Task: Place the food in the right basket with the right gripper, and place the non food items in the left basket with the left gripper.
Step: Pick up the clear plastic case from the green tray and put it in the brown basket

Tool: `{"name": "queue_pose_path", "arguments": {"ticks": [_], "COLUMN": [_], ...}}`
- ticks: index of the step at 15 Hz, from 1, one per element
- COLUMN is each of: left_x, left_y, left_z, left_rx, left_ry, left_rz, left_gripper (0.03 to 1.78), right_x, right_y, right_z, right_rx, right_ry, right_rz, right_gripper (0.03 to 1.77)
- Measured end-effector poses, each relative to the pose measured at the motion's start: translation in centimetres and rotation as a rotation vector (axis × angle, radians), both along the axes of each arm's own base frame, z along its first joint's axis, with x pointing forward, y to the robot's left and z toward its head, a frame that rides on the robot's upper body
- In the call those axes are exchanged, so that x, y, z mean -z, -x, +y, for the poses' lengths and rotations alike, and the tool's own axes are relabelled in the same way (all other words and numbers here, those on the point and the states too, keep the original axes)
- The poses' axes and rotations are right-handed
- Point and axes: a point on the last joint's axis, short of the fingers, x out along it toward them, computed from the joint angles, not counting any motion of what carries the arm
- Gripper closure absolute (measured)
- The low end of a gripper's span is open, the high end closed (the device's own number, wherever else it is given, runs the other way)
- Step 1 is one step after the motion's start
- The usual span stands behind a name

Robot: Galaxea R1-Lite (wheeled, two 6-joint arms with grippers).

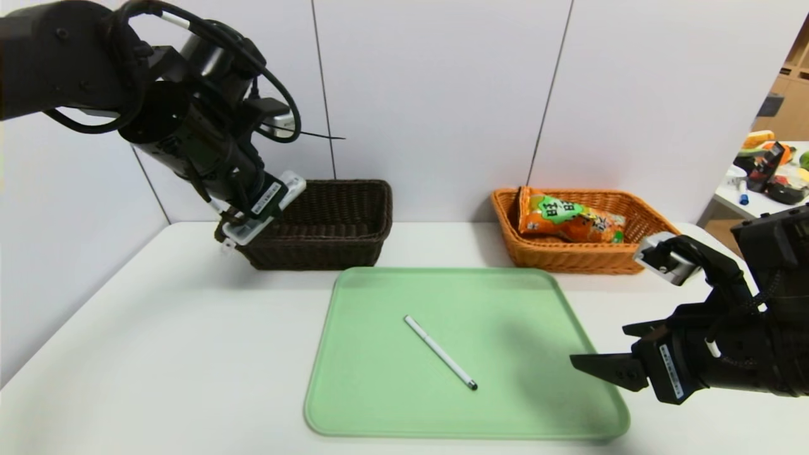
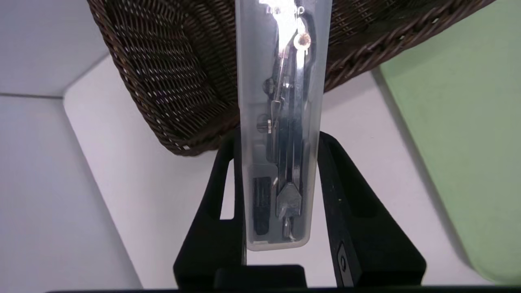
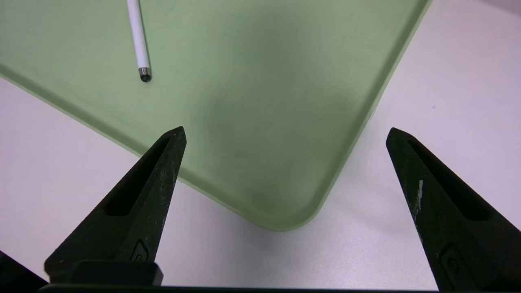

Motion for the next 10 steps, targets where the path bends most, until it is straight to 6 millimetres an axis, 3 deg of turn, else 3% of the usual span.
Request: {"name": "queue_pose_path", "arguments": {"ticks": [3,10], "left_x": [0.9,2.8], "left_y": [-2.0,-5.5], "left_z": [0.7,3.9], "left_rx": [0.126,0.509], "left_ry": [-0.133,-0.231], "left_rz": [-0.035,-0.079], "left_gripper": [1.26,1.26], "right_x": [0.2,0.6], "right_y": [0.0,0.1], "right_z": [-0.2,-0.3], "right_rx": [0.009,0.017], "right_ry": [0.004,0.01], "right_rz": [0.008,0.02], "right_gripper": [0.1,0.1]}}
